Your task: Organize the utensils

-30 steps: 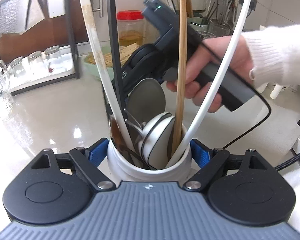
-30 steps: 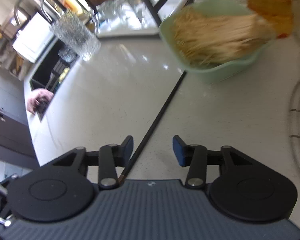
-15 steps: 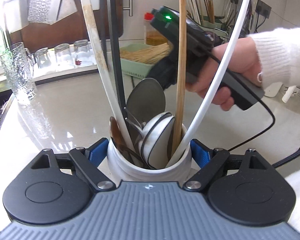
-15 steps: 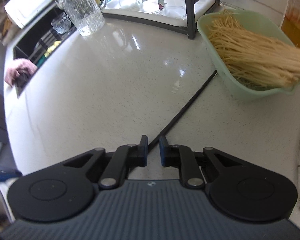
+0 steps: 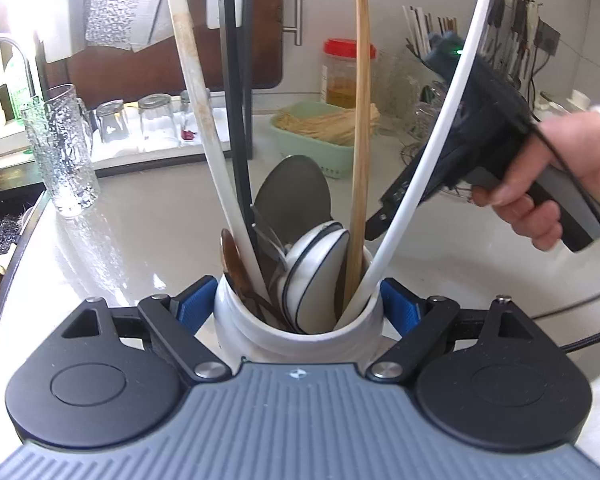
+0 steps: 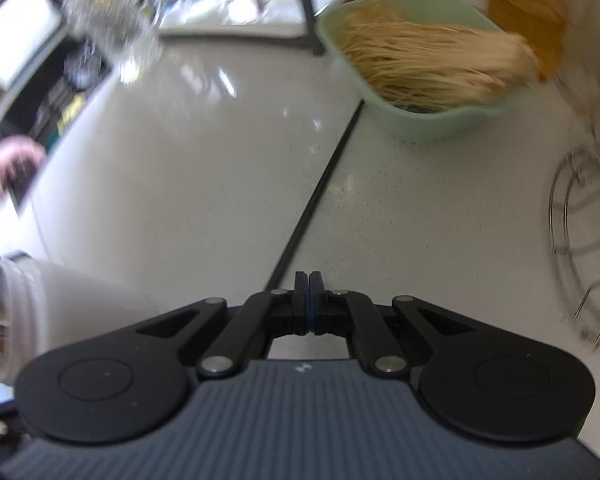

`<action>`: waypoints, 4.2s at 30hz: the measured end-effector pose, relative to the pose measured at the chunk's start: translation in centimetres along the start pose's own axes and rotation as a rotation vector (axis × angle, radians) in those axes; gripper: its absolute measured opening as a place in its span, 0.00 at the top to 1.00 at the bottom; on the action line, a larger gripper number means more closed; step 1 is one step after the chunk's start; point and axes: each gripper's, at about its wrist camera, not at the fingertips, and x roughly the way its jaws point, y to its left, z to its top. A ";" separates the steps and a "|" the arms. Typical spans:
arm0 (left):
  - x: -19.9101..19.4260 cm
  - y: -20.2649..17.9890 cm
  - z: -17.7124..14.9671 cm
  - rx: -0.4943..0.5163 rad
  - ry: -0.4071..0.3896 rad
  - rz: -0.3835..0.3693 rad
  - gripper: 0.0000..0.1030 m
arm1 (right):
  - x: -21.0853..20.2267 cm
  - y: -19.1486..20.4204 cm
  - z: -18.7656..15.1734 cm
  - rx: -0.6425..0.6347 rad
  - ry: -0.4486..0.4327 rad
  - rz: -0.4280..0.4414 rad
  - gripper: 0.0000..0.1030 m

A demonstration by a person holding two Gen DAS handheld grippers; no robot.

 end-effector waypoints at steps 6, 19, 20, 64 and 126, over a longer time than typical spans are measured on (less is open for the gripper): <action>-0.1 1.1 0.3 0.000 -0.016 0.004 0.13 | -0.1 0.8 0.8 0.066 -0.054 0.001 0.91; 1.1 3.1 0.9 0.010 -0.036 -0.018 0.13 | 2.9 2.8 1.7 0.051 -0.082 -0.104 0.71; 1.1 3.2 0.9 0.010 -0.037 -0.019 0.13 | 2.8 2.9 1.7 0.045 -0.084 -0.112 0.72; 1.0 4.3 2.0 0.000 -0.011 -0.035 0.11 | 1.7 3.5 -0.6 -0.147 0.032 -0.196 0.93; -0.4 4.7 1.4 0.068 -0.035 -0.075 0.11 | -10.3 6.6 -5.5 -0.033 -0.411 -0.119 0.94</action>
